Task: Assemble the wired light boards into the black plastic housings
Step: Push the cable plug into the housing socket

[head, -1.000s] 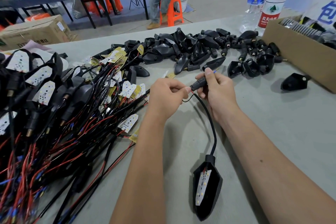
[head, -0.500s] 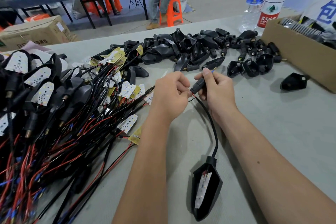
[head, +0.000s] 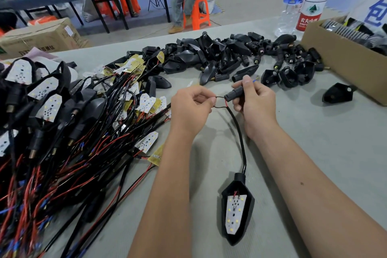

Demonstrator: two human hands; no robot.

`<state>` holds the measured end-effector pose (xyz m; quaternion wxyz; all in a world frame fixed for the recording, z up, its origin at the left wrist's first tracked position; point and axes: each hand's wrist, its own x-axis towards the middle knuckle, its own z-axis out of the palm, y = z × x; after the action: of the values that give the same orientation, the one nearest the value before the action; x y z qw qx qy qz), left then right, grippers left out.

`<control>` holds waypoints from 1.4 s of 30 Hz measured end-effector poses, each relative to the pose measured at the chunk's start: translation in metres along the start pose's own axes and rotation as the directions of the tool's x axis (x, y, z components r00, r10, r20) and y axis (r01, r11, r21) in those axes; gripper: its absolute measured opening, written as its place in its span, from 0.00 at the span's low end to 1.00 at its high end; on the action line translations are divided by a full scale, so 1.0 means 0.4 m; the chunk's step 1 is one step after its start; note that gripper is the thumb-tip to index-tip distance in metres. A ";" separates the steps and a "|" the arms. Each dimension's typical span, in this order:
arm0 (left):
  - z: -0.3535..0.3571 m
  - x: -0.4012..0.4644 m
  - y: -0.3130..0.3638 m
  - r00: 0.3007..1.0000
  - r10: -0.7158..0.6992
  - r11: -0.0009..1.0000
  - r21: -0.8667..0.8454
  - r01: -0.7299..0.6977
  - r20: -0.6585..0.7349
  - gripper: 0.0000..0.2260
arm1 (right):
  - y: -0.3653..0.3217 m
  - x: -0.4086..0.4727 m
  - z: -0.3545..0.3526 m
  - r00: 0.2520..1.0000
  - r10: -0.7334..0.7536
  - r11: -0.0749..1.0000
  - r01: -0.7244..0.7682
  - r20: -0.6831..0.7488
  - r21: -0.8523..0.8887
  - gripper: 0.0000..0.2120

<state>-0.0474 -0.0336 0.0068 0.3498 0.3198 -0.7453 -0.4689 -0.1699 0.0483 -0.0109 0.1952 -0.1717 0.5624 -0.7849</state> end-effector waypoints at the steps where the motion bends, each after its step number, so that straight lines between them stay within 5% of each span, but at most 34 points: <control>1: 0.000 0.002 -0.002 0.999 0.039 0.998 0.051 -0.039 0.010 0.07 | 0.001 -0.002 0.001 1.000 -0.024 0.999 0.024 0.005 -0.036 0.18; 5: 0.008 0.001 0.003 0.989 0.141 0.974 0.170 -0.148 0.054 0.07 | 0.000 -0.004 -0.002 0.998 -0.058 0.996 0.059 0.014 -0.070 0.17; 9: 0.024 -0.001 0.014 0.994 0.108 0.985 0.133 -0.110 0.025 0.06 | 0.001 -0.005 0.001 0.991 -0.125 0.979 0.130 0.044 -0.156 0.16; 16: 0.012 -0.007 0.008 0.995 -0.102 0.983 -0.153 0.101 0.000 0.05 | -0.003 0.007 -0.011 0.999 0.023 0.994 -0.026 0.021 0.104 0.15; 20: 0.011 -0.003 0.012 0.993 -0.101 0.988 -0.124 0.092 -0.067 0.06 | -0.008 -0.004 -0.006 0.989 0.045 0.993 -0.059 0.139 0.098 0.03; 29: 0.026 -0.008 0.016 0.997 -0.028 0.997 -0.067 0.023 -0.075 0.04 | -0.014 -0.017 0.002 0.983 0.047 0.990 -0.070 0.179 0.123 0.02; 34: 0.037 -0.014 0.011 0.983 -0.175 0.940 -0.306 0.149 -0.060 0.04 | -0.022 -0.015 0.000 0.979 0.138 0.952 -0.172 0.149 0.254 0.16; 38: 0.030 -0.016 0.013 0.977 -0.211 0.888 -0.425 0.175 -0.038 0.06 | -0.022 -0.013 -0.001 0.983 0.121 0.975 -0.143 0.137 0.169 0.17; 42: 0.012 -0.004 0.004 0.994 -0.099 0.978 -0.189 0.088 -0.051 0.07 | -0.016 -0.009 0.000 0.984 0.109 0.984 -0.126 0.138 0.124 0.14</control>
<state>-0.0506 -0.0296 0.0063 0.3781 0.3341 -0.6713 -0.5429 -0.1675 0.0516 -0.0051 0.2885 -0.1759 0.5044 -0.7946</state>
